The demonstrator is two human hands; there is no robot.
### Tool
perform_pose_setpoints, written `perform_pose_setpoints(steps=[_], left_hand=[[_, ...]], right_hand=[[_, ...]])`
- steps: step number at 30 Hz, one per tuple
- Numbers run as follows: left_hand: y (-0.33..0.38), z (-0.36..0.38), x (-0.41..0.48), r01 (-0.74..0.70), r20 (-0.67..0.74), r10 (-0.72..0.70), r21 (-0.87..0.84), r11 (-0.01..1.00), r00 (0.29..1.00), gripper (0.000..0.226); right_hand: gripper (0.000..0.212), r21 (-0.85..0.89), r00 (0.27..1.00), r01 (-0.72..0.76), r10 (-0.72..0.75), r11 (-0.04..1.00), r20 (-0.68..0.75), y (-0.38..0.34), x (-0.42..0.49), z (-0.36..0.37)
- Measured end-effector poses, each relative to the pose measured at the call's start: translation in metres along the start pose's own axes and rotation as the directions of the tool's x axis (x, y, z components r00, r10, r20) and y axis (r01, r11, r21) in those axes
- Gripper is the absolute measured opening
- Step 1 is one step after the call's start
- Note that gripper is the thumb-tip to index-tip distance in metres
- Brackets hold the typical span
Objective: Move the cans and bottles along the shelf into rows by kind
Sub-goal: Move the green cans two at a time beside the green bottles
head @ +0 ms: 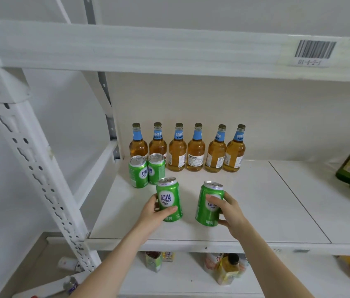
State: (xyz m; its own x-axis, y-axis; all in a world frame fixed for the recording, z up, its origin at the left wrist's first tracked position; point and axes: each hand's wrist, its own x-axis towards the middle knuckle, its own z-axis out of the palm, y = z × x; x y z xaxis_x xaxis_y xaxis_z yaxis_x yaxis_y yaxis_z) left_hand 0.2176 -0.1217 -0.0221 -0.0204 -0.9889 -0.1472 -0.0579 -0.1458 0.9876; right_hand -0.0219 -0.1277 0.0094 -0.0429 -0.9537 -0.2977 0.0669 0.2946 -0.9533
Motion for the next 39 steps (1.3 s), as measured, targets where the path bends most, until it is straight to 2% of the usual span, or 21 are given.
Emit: perform_pose_setpoints(steps=[6, 15, 30, 39], left_hand=[[0.013, 0.008, -0.013, -0.02, 0.021, 0.019, 0.041, 0.999, 1.0, 0.045], [0.026, 0.053, -0.024, -0.049, 0.033, 0.047, 0.075, 0.996, 0.998, 0.055], [0.033, 0.217, -0.058, -0.052, 0.008, 0.051, 0.089, 0.995, 0.999, 0.06], [0.045, 0.31, -0.031, -0.048, 0.064, 0.039, 0.141, 0.989, 0.997, 0.059]], right_hand=[[0.03, 0.007, 0.999, 0.025, -0.025, 1.0, -0.023, -0.006, -0.019, -0.012], [0.042, 0.026, 0.998, 0.047, -0.047, 0.999, -0.031, -0.013, -0.035, -0.059], [0.045, -0.003, 0.997, 0.072, -0.072, 0.997, -0.024, -0.029, -0.064, -0.219], [0.053, 0.004, 0.995, 0.08, -0.08, 0.997, -0.064, -0.039, -0.042, -0.311]])
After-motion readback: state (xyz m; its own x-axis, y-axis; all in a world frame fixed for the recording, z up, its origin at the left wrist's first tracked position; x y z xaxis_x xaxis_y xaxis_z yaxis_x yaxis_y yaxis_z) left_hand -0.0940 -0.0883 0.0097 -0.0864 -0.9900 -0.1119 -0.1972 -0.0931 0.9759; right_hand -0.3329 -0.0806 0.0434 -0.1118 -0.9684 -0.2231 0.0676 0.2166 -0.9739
